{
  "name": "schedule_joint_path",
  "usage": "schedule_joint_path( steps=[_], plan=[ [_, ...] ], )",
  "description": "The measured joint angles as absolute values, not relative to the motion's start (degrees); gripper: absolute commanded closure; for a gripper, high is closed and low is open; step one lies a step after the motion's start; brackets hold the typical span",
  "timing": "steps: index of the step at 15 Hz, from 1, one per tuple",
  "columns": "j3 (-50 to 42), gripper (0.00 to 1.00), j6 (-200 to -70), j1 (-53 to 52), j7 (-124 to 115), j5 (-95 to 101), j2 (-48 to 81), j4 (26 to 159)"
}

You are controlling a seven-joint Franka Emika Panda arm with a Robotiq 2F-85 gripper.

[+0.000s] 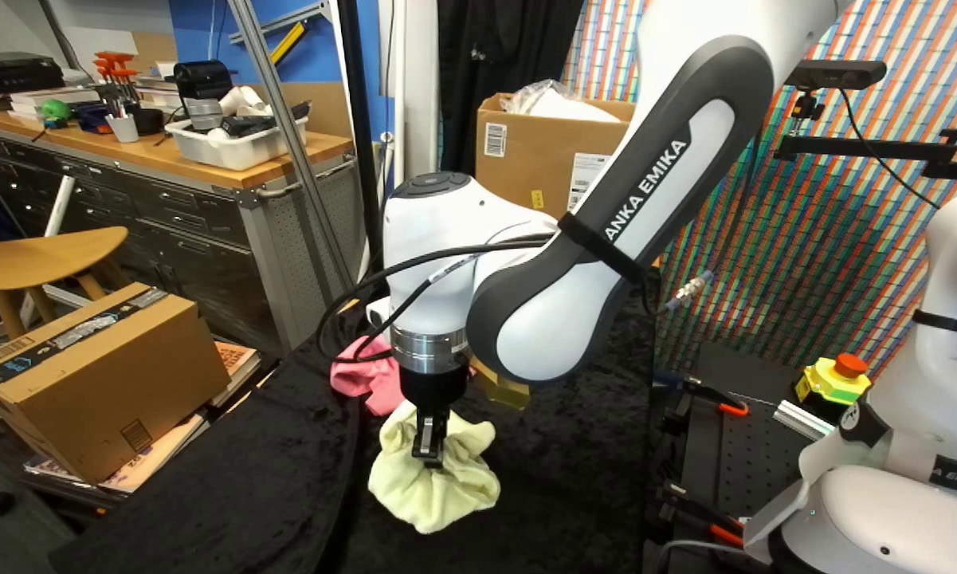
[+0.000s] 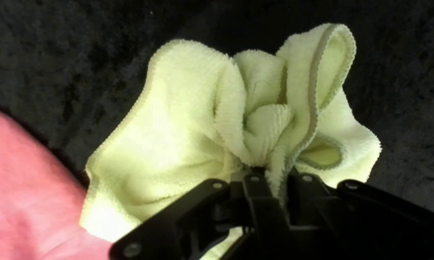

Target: Put all the object in the right back

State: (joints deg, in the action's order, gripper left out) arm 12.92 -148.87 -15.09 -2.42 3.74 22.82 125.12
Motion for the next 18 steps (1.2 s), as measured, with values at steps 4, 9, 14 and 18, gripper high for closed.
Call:
schedule_joint_path(
  steps=[4, 9, 14, 18],
  plan=[
    [12.92, 0.96, -148.87, -14.48, -2.33, 3.45, 21.37, 125.65],
    [12.92, 0.97, -148.9, -13.2, -2.21, 3.14, 17.61, 127.38],
    [12.82, 0.97, -148.87, -11.43, -1.96, 1.51, 12.69, 128.31],
    [11.62, 0.97, -148.51, -9.48, -0.98, 0.04, 8.79, 127.91]
  ],
)
